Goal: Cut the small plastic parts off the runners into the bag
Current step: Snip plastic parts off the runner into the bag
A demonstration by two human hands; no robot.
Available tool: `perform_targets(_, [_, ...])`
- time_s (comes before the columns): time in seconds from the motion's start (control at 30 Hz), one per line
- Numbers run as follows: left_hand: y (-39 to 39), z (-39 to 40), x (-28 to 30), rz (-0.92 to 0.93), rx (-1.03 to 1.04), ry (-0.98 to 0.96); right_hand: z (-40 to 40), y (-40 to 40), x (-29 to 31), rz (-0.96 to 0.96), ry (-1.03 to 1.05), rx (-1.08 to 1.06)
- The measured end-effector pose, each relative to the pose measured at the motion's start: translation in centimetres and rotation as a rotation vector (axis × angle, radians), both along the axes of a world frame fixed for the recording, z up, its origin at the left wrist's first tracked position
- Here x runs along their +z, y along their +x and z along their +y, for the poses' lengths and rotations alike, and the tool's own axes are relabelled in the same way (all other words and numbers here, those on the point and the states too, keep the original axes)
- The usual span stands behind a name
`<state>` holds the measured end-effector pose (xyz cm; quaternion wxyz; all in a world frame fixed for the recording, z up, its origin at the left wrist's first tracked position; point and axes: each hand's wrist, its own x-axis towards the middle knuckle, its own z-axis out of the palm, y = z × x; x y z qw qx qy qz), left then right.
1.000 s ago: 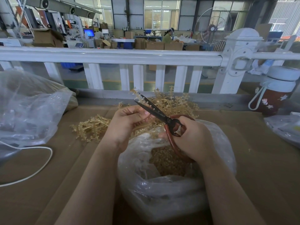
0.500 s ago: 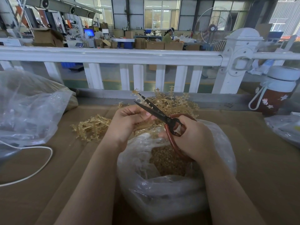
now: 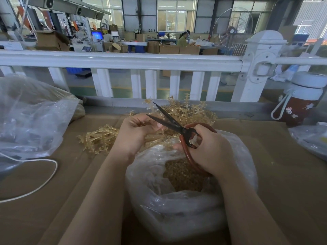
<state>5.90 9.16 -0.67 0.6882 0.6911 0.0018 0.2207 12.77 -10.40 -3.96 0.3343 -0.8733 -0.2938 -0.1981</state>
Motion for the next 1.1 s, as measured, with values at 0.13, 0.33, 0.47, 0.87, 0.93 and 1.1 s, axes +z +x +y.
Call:
perform_targets(0.13, [0.2, -0.51, -0.03, -0.006, -0.012, 0.008, -0.01, 0.08, -0.09, 0.029, 0.017, 0.02])
perform_targets(0.33, [0.53, -0.84, -0.41, 0.013, -0.047, 0.056, 0.14, -0.19, 0.02, -0.014, 0.005, 0.0])
perform_targets(0.47, [0.56, -0.7, -0.5, 0.017, -0.07, 0.041, 0.2, -0.1, -0.06, -0.018, -0.005, -0.003])
perform_targets(0.87, [0.4, -0.63, -0.35, 0.015, -0.091, -0.004, 0.31, -0.06, -0.06, 0.012, 0.038, 0.005])
perform_targets(0.93, [0.41, -0.59, -0.41, 0.019, -0.097, -0.007, 0.33, -0.03, -0.12, 0.023, 0.04, 0.005])
perform_targets(1.1, [0.52, -0.55, -0.6, 0.039, -0.083, -0.028, 0.24, -0.06, -0.07, 0.033, 0.027, -0.01])
